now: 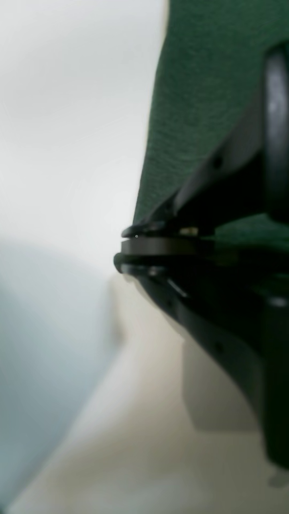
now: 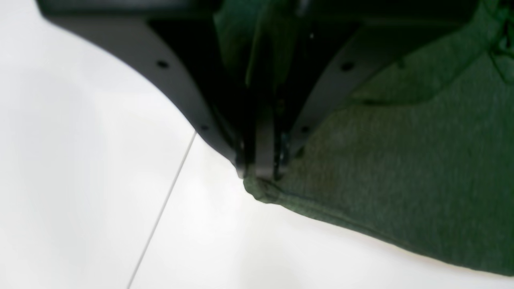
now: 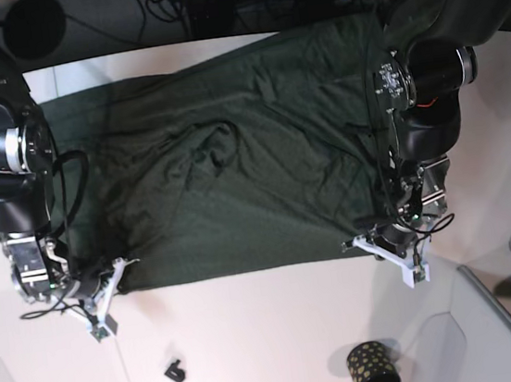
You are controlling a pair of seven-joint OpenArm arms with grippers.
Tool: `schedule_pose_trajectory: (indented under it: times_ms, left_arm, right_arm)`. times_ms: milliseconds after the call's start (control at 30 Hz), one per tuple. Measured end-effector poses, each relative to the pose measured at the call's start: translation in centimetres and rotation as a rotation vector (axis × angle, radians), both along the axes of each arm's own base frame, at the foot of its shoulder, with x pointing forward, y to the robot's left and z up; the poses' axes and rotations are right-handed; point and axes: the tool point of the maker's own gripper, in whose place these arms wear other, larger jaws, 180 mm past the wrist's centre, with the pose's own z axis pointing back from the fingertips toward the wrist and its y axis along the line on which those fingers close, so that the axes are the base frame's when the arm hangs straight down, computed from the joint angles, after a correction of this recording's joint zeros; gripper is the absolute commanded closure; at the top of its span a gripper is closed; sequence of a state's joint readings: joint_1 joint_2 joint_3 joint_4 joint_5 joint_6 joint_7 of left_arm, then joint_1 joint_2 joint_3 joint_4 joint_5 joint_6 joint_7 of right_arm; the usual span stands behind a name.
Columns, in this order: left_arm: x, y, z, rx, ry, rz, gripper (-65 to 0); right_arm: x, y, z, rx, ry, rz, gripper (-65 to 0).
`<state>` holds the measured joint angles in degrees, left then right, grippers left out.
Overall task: Layout the t-shirt on the table in an organized manner, then fold the t-shirt properly
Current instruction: 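Reach both grippers to the shirt edge opposite their bases and grasp, then lift and fold the grasped edge over toward the arm bases with both grippers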
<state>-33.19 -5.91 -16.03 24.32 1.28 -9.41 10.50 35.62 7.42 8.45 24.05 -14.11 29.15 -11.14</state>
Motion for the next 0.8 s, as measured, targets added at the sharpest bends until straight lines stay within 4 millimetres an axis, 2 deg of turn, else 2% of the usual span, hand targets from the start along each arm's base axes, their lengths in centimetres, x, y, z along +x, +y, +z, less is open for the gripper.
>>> schedule_pose_trajectory:
  times_ms: [167, 300, 400, 567, 800]
  left_arm:
    - [0.9, -0.2, 2.7, 0.018, -0.047, -0.05, 0.0]
    - [-0.4, -0.7, 2.7, 0.032, -0.038, -0.069, 0.0]
    - [-1.7, -0.3, 2.1, 0.048, -0.016, -0.069, 0.0]
    - [-3.1, -0.5, 1.9, 0.057, -0.009, -0.112, 0.0]
    - [-5.3, -1.1, 2.6, 0.081, 0.011, -0.128, 0.0]
  right_arm:
    - [-0.3, -0.5, -0.2, -0.004, 0.009, 0.001, -0.2]
    - [0.2, -0.6, 0.9, -0.012, -0.038, 0.014, -0.2]
    - [0.3, -0.5, 1.6, -0.017, -0.065, 0.041, -0.2]
    - [-0.8, -0.9, 1.6, -0.057, -0.069, 0.053, -0.2]
    - [-1.2, -1.3, 2.5, -0.1, -0.089, 0.06, -0.2]
